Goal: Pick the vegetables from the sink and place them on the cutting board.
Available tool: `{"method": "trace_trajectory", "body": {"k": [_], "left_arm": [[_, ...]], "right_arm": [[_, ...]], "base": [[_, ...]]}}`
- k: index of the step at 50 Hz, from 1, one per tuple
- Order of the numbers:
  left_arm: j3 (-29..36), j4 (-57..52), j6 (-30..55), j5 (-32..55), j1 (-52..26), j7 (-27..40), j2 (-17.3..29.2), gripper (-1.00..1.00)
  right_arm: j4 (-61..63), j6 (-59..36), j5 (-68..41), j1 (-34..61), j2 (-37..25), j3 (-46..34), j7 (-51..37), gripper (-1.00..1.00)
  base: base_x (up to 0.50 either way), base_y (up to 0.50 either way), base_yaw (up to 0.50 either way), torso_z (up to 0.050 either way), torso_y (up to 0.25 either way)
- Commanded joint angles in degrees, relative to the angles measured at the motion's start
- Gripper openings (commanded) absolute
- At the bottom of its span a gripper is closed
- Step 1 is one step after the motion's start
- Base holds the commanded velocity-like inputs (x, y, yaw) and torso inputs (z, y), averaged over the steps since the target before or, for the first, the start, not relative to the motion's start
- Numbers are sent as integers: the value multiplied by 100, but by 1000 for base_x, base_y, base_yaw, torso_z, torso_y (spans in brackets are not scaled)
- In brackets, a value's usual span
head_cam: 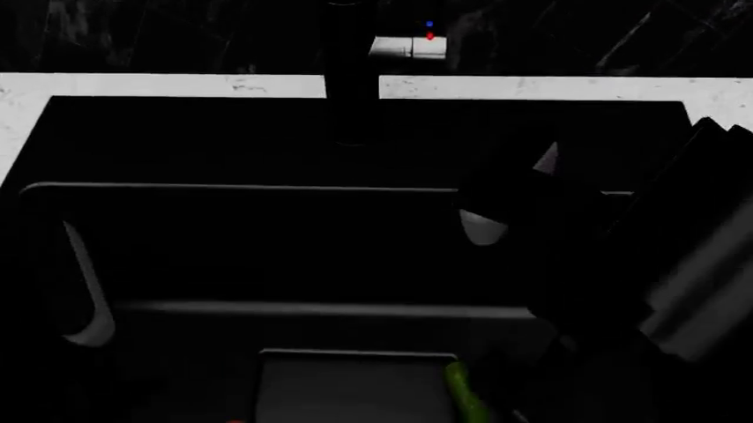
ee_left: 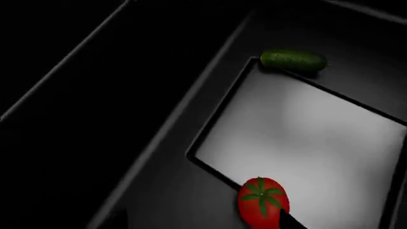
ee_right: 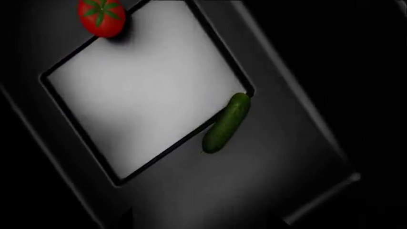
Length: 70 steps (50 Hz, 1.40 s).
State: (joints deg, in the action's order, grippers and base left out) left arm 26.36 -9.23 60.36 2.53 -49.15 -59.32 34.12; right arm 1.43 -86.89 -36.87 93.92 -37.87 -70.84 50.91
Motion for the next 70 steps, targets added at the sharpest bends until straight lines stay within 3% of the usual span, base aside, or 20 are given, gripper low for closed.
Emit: {"method": "trace_trajectory", "body": {"k": [1, 8, 12, 19, 31, 44, 51, 70], "left_arm": [[491, -975, 657, 12, 61, -371, 303, 100], [1042, -1287, 782, 38, -164, -693, 333, 100], [1512, -660, 1019, -55, -522, -797, 102, 100], [1988, 698, 277, -178, -818, -824, -384, 100], [2400, 2427, -288, -432, -1200, -579, -1111, 100], [2511, 2334, -372, -301, -1177, -707, -1344, 100], [2641, 2900, -654, -364, -1135, -567, -1592, 100], [3125, 3256, -739, -477, -867, -572, -1689, 100]], "right_arm": [[366, -285, -1885, 708, -285, -550, -928, 100], [294, -102, -2144, 817, -265, -802, -1064, 100], [242, 6, -2124, 802, -234, -923, -1021, 100], [-14, 414, -1930, 729, -134, -1110, -888, 100], [-194, 872, -1737, 538, -149, -1358, -668, 100], [-105, 845, -1864, 488, -213, -1274, -793, 100], [-153, 943, -1858, 443, -176, -1268, -797, 100], [-308, 1242, -1776, 292, -142, -1339, -740, 100]], "base": [[29, 0, 0, 0, 0], [29, 0, 2, 0, 0], [29, 0, 3, 0, 0], [30, 0, 3, 0, 0], [30, 0, 1, 0, 0], [31, 0, 2, 0, 0], [31, 0, 3, 0, 0], [32, 0, 4, 0, 0]]}}
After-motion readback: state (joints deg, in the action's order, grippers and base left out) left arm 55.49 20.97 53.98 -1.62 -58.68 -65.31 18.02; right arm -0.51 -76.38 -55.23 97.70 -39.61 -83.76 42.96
